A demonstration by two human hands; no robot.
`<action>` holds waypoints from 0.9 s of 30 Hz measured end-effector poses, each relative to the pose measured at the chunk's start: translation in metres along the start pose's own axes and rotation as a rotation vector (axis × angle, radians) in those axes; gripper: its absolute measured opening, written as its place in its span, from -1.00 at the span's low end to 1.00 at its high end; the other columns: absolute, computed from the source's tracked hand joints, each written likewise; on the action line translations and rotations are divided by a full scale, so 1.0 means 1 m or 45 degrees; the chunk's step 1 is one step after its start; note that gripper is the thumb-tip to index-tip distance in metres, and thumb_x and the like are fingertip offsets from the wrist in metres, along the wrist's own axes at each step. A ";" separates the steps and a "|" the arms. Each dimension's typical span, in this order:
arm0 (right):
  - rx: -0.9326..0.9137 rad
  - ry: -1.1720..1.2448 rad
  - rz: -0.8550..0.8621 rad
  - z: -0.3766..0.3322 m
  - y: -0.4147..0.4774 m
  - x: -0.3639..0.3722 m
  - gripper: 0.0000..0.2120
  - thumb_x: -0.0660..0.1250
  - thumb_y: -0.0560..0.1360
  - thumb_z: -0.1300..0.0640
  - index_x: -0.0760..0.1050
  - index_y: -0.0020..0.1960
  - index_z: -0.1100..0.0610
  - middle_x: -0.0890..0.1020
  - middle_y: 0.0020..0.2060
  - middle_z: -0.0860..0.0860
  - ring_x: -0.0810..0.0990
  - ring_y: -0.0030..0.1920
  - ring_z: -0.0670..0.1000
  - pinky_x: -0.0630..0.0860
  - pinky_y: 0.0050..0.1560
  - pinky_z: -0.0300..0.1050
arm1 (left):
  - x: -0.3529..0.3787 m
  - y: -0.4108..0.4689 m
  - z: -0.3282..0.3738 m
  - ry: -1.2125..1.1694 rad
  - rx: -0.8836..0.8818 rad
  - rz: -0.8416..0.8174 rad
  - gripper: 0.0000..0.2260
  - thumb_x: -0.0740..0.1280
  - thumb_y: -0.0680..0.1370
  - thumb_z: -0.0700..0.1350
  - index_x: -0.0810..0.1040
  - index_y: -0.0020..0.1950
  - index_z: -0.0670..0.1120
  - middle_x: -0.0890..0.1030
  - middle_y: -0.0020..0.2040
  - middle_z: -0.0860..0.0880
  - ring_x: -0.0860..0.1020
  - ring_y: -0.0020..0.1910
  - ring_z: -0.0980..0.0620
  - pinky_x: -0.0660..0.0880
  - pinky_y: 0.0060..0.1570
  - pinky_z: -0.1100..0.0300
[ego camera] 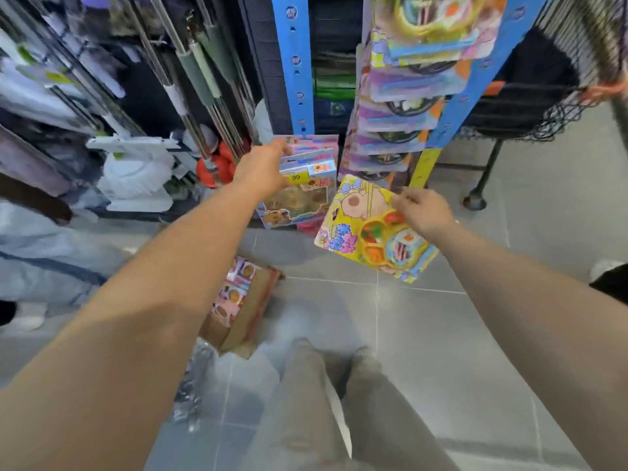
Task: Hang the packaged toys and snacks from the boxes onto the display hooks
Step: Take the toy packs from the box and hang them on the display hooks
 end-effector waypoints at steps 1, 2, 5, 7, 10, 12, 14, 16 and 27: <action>-0.011 -0.058 -0.026 -0.003 0.009 0.005 -0.74 0.21 0.56 -0.05 0.54 -0.17 0.08 0.60 -0.12 0.14 0.55 0.06 0.19 0.40 -0.03 -0.04 | 0.002 0.008 0.001 -0.018 0.013 0.004 -0.54 0.45 0.42 -0.15 0.40 0.28 -0.07 0.53 0.21 -0.19 0.51 0.13 -0.20 0.45 0.05 0.03; -0.027 -0.117 -0.056 -0.006 0.017 0.010 -0.74 0.20 0.56 -0.06 0.55 -0.11 0.09 0.62 -0.07 0.15 0.55 0.06 0.20 0.44 0.02 -0.01 | 0.003 0.018 0.001 -0.039 0.027 0.002 -0.54 0.45 0.43 -0.16 0.40 0.28 -0.07 0.52 0.23 -0.17 0.51 0.13 -0.18 0.44 0.03 0.06; -0.032 -0.301 -0.141 -0.022 0.043 0.027 -0.73 0.20 0.54 -0.08 0.50 0.07 0.08 0.63 0.01 0.15 0.56 0.08 0.20 0.45 0.06 0.00 | 0.010 0.054 -0.004 -0.102 0.093 -0.024 -0.51 0.47 0.40 -0.17 0.39 0.28 -0.10 0.50 0.24 -0.15 0.50 0.15 -0.15 0.43 0.06 0.08; -0.005 -0.371 -0.204 -0.030 0.062 0.039 -0.62 0.20 0.53 -0.10 0.38 0.29 0.02 0.58 0.16 0.13 0.53 0.17 0.20 0.44 0.17 0.02 | 0.015 0.079 -0.009 -0.136 0.128 -0.044 -0.48 0.50 0.37 -0.17 0.40 0.27 -0.12 0.45 0.24 -0.14 0.48 0.16 -0.10 0.41 0.10 0.10; 0.039 -0.333 -0.316 -0.043 0.087 0.060 -0.40 0.19 0.54 -0.10 0.09 0.50 0.00 0.50 0.28 0.18 0.47 0.27 0.23 0.41 0.25 0.06 | 0.023 0.112 -0.015 -0.134 0.156 -0.083 -0.41 0.50 0.38 -0.17 0.34 0.35 -0.13 0.37 0.30 -0.16 0.43 0.22 -0.09 0.37 0.16 0.13; 0.090 -0.219 -0.342 -0.053 0.098 0.071 -0.34 0.21 0.54 -0.06 0.00 0.53 0.03 0.53 0.23 0.19 0.50 0.22 0.22 0.43 0.18 0.06 | 0.028 0.130 -0.016 -0.163 0.205 -0.103 -0.37 0.49 0.39 -0.16 0.30 0.39 -0.11 0.31 0.37 -0.14 0.41 0.27 -0.09 0.34 0.20 0.15; 0.135 -0.098 -0.351 -0.062 0.109 0.081 -0.31 0.24 0.53 -0.05 -0.03 0.53 0.08 0.54 0.21 0.18 0.52 0.19 0.21 0.44 0.13 0.04 | 0.030 0.143 -0.019 -0.203 0.254 -0.101 -0.36 0.46 0.41 -0.18 0.26 0.42 -0.12 0.27 0.41 -0.15 0.37 0.32 -0.09 0.34 0.21 0.16; 0.157 0.003 -0.338 -0.068 0.119 0.089 -0.24 0.27 0.49 -0.09 -0.07 0.52 0.08 0.56 0.18 0.17 0.54 0.16 0.21 0.46 0.10 0.04 | 0.032 0.154 -0.023 -0.256 0.270 -0.082 -0.36 0.44 0.42 -0.22 0.24 0.43 -0.14 0.27 0.41 -0.14 0.36 0.34 -0.09 0.36 0.19 0.14; 0.225 0.004 -0.251 -0.081 0.154 0.120 -0.26 0.23 0.51 -0.12 -0.04 0.51 0.13 0.59 0.06 0.19 0.59 0.07 0.23 0.54 0.07 0.05 | 0.024 0.175 -0.027 -0.254 0.340 0.180 -0.56 0.43 0.40 -0.12 0.40 0.23 -0.13 0.59 0.09 -0.13 0.56 0.01 -0.16 0.43 -0.14 0.06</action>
Point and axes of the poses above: each hand's wrist, its own y-axis towards the middle knuckle, its own x-axis out of the palm, z = x × y, the point moved 2 cm from there along y, towards the middle knuckle
